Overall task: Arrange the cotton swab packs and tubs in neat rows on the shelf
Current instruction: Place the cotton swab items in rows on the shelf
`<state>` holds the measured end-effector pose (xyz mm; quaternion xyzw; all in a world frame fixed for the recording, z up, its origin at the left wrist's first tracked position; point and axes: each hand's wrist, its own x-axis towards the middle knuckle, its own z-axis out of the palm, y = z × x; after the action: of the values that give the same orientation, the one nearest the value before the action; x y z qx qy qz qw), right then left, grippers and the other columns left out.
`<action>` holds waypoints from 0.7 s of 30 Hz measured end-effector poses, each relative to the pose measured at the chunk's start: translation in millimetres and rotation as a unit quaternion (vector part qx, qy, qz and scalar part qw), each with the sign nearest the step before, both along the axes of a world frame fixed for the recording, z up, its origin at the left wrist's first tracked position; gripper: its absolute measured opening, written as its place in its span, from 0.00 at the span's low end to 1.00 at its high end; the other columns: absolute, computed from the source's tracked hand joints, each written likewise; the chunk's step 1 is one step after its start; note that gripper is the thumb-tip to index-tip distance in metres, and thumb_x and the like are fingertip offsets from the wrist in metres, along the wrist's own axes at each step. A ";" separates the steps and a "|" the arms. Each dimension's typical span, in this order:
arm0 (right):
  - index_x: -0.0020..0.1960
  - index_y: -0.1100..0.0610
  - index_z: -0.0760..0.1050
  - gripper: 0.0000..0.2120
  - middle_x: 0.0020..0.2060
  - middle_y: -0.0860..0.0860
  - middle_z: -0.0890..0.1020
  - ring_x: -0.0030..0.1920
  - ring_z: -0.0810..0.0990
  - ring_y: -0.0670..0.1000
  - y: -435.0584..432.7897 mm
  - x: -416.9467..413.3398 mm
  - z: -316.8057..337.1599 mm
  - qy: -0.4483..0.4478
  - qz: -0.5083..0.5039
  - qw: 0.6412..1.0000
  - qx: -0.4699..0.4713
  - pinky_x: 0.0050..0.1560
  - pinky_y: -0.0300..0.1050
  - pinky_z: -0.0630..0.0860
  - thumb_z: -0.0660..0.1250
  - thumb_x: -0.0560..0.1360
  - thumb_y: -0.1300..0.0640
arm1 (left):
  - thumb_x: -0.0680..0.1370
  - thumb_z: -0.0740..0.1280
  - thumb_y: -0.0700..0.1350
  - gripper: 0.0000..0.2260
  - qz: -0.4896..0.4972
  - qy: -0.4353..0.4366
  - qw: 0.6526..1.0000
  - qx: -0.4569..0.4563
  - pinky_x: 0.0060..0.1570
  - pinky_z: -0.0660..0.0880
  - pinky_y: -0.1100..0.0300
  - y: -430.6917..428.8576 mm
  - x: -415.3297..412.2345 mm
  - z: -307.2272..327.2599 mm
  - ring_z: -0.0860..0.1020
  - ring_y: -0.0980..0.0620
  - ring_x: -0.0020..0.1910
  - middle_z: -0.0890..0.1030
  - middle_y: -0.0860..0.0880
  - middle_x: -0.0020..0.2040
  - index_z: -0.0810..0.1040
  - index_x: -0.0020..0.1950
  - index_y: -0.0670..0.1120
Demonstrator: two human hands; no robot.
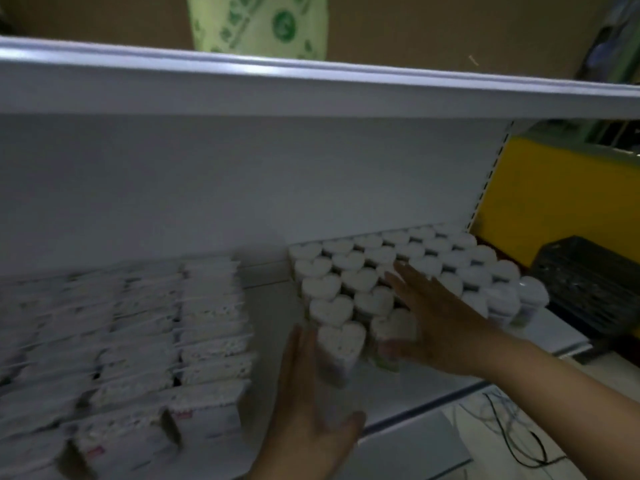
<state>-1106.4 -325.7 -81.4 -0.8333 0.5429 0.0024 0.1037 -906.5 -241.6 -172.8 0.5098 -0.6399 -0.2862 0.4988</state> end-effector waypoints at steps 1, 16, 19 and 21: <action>0.72 0.43 0.26 0.50 0.68 0.38 0.26 0.69 0.29 0.39 -2.8 -5.7 -4.1 0.033 0.022 0.999 -0.007 0.73 0.41 0.34 0.56 0.67 0.26 | 0.54 0.71 0.58 0.49 0.025 0.019 0.999 0.029 0.65 0.50 0.79 -13.2 -8.3 -3.2 0.50 0.71 0.72 0.48 0.68 0.73 0.45 0.67 0.74; 0.76 0.55 0.33 0.45 0.75 0.53 0.34 0.75 0.33 0.53 -23.2 -10.9 -19.2 0.120 0.149 0.981 -0.031 0.73 0.62 0.38 0.51 0.74 0.31 | 0.70 0.72 0.36 0.40 0.127 0.094 0.987 0.033 0.53 0.58 0.86 -39.8 -47.9 -15.0 0.56 0.87 0.57 0.55 0.70 0.65 0.49 0.68 0.60; 0.76 0.55 0.32 0.50 0.76 0.54 0.35 0.75 0.34 0.54 -22.2 -10.8 -18.2 0.113 0.150 0.982 -0.035 0.73 0.64 0.38 0.51 0.69 0.26 | 0.68 0.72 0.39 0.39 0.139 0.080 0.987 0.018 0.53 0.57 0.86 -40.2 -50.8 -12.8 0.56 0.87 0.57 0.55 0.70 0.65 0.51 0.68 0.58; 0.75 0.53 0.30 0.52 0.75 0.53 0.33 0.75 0.33 0.54 -20.0 -11.4 -14.8 0.108 0.153 0.982 -0.032 0.72 0.65 0.37 0.51 0.66 0.25 | 0.65 0.73 0.40 0.42 0.144 0.091 0.985 0.014 0.53 0.59 0.86 -42.8 -51.3 -14.5 0.59 0.84 0.59 0.57 0.68 0.66 0.51 0.69 0.56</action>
<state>-1117.8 -345.7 -96.3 -0.9044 0.4166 0.0909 0.0164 -957.8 -284.3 -187.3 0.5756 -0.5074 -0.2655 0.5837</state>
